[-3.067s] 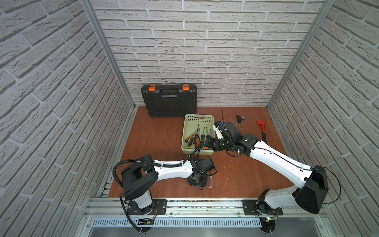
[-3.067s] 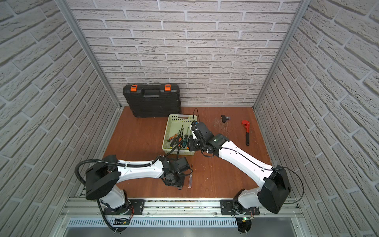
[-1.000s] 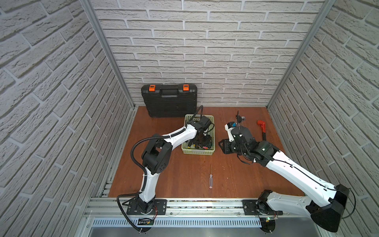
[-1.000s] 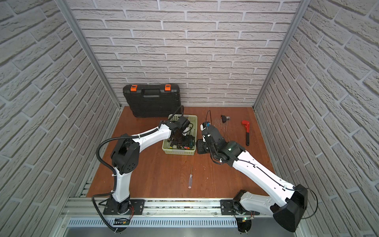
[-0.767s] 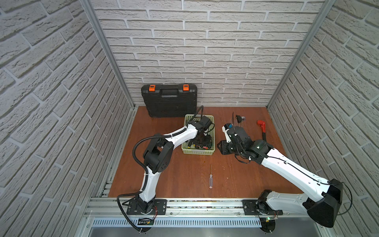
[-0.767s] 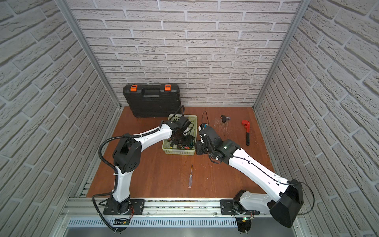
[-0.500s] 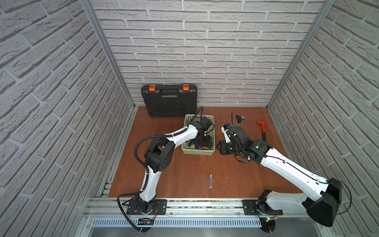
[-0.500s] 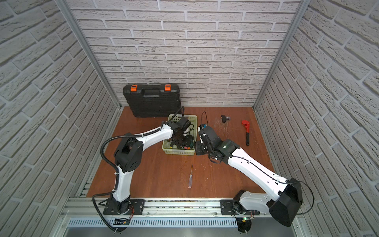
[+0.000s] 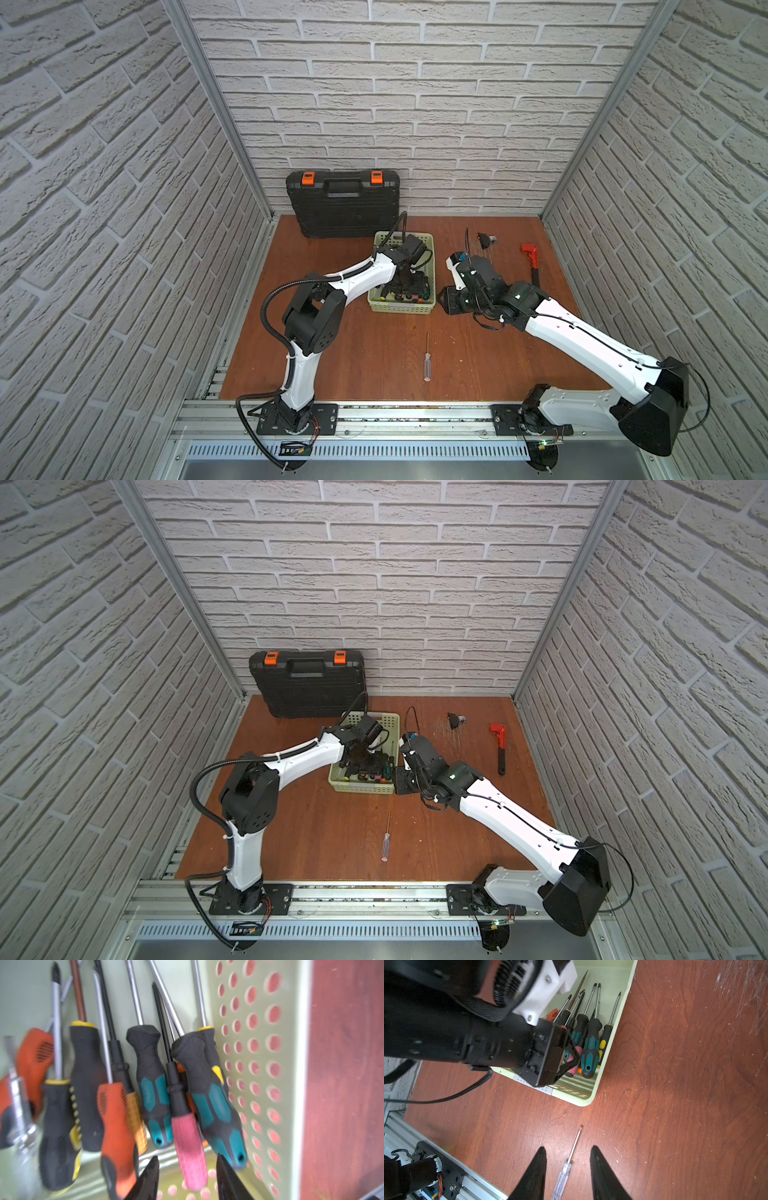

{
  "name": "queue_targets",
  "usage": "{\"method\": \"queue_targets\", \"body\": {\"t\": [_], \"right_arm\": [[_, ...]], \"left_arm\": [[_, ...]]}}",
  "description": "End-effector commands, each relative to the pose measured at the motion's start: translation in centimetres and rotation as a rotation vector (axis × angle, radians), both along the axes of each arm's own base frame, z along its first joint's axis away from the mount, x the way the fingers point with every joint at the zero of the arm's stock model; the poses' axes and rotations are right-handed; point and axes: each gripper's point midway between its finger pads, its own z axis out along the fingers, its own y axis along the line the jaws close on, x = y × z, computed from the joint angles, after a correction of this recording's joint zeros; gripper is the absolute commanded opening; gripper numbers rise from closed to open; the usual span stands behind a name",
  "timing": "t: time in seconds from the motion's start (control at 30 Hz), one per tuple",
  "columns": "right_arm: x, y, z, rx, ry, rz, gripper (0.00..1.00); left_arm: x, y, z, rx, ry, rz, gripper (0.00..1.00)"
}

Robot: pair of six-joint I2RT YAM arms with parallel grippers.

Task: Put the screwdriver in the bin
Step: Place the screwdriver in the bin, then pick up the screwdriver from the bottom-center of the table.

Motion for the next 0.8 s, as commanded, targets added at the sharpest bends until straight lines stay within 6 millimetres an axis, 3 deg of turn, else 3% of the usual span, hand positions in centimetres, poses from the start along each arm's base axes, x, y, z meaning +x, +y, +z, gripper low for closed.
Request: {"method": "queue_targets", "body": {"t": [0.0,0.2,0.43,0.5,0.53,0.57,0.67,0.77], "right_arm": [[0.2,0.6,0.7,0.031,-0.004,-0.012,0.37],[-1.2,0.0,-0.5,-0.115,-0.012,-0.014,0.38],[-5.8,-0.6,-5.0,-0.167,0.136,-0.040,0.40],[-6.8,0.1,-6.3,-0.131,0.179,-0.042,0.44],[-7.3,0.7,-6.8,-0.131,0.195,-0.033,0.56],[-7.7,1.2,-7.3,-0.151,0.211,-0.022,0.58],[-8.7,2.6,-8.4,-0.253,0.251,0.012,0.60],[-9.7,4.4,-10.0,-0.238,0.309,0.016,0.59]], "left_arm": [[0.5,0.8,4.6,-0.056,-0.118,-0.001,0.46],[-1.9,2.6,7.0,-0.114,-0.159,-0.011,0.46],[-5.8,7.5,7.8,-0.103,-0.219,0.045,0.46],[-6.3,8.9,8.4,-0.097,-0.258,0.083,0.46],[-6.5,9.6,8.6,-0.096,-0.279,0.108,0.47],[-6.8,10.3,8.7,-0.090,-0.295,0.132,0.47],[-7.3,12.2,9.1,-0.085,-0.342,0.188,0.50],[-7.7,13.6,9.5,-0.077,-0.374,0.213,0.50]]}}
